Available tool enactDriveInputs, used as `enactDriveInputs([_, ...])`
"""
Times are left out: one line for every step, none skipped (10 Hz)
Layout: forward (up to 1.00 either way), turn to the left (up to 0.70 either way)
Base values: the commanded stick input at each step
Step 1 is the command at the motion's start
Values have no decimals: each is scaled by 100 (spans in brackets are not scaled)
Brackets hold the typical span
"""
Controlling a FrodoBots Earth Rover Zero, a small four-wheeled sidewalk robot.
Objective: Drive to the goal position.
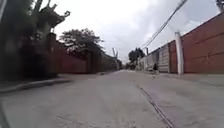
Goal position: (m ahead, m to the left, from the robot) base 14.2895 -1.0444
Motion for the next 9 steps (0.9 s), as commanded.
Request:
enactDriveInputs([85,0])
enactDriveInputs([85,0])
enactDriveInputs([85,0])
enactDriveInputs([85,0])
enactDriveInputs([85,0])
enactDriveInputs([85,0])
enactDriveInputs([85,0])
enactDriveInputs([85,0])
enactDriveInputs([85,0])
